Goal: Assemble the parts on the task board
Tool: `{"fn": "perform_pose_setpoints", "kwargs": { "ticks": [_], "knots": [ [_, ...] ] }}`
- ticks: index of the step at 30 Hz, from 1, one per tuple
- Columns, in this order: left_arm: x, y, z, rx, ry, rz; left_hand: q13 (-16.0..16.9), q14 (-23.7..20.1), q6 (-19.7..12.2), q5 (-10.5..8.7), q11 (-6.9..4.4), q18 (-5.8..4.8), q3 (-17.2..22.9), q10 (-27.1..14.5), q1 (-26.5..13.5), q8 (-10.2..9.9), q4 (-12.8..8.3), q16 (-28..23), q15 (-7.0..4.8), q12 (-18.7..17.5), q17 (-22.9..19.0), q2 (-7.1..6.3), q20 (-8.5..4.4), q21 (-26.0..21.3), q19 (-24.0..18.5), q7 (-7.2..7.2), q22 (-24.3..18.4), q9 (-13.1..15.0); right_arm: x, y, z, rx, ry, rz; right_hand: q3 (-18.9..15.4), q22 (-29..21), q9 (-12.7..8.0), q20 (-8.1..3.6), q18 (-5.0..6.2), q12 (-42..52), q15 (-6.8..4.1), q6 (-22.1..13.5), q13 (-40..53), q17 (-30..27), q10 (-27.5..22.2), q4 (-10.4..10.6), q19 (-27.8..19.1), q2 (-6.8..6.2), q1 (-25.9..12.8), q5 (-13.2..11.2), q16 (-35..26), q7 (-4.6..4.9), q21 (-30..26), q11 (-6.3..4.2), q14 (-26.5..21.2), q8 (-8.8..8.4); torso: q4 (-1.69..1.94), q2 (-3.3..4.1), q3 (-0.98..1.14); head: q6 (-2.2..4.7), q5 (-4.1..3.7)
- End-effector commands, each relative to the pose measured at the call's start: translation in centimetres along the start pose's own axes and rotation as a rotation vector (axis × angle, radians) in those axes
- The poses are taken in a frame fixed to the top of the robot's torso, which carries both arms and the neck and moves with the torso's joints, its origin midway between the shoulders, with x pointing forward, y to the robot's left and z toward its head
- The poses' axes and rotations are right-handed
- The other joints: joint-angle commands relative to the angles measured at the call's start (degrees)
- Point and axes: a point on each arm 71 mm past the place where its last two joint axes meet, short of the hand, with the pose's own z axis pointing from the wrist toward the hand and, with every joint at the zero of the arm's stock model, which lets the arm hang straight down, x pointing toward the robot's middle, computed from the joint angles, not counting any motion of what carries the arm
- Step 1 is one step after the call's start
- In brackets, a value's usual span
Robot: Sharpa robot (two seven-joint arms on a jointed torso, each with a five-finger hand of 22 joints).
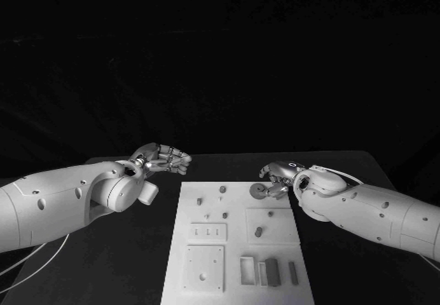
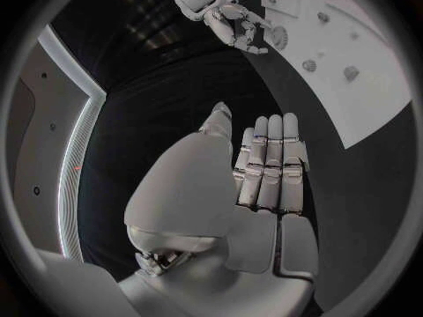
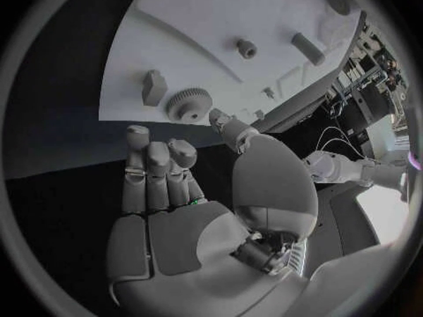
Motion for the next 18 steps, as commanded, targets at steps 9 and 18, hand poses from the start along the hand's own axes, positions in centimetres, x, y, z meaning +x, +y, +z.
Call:
{"fn": "perform_pose_setpoints", "kwargs": {
  "ticks": [9,18],
  "knots": [
    [0.4,-0.21,0.12,0.012,0.019,-0.005,0.06,0.32,0.24,0.2,-0.03,1.1,-0.37,0.33,0.13,-0.21,0.0,-0.29,0.25,-0.35,0.09,0.3,0.05,-0.23,0.07,0.11,-0.01,-0.12,0.51,-0.01,0.26,-0.007,0.04,-0.005,-0.19,1.08,0.54,-0.04,1.3,0.62,-0.06,1.29,0.05,0.06,-0.61,0.58,-0.43,0.38,-0.13,-0.09,0.56,0.86,0.17,0.04,-0.48,1.01,-0.01,-0.03,0.02,-0.65,0.06],
    [0.43,-0.23,0.11,0.013,0.02,-0.006,0.06,0.33,0.23,0.2,-0.03,1.1,-0.38,0.34,0.13,-0.22,0.0,-0.32,0.26,-0.38,0.11,0.31,0.06,-0.24,0.07,0.11,0.0,-0.13,0.62,0.0,0.56,-0.006,0.047,-0.008,-0.54,1.09,0.84,-0.07,1.3,0.94,-0.26,2.07,-0.1,-0.04,-0.67,0.71,-0.57,1.12,-0.08,0.03,0.84,0.64,0.4,-0.18,-0.62,1.7,-0.05,0.02,0.04,-0.64,-0.19]
  ]
}}
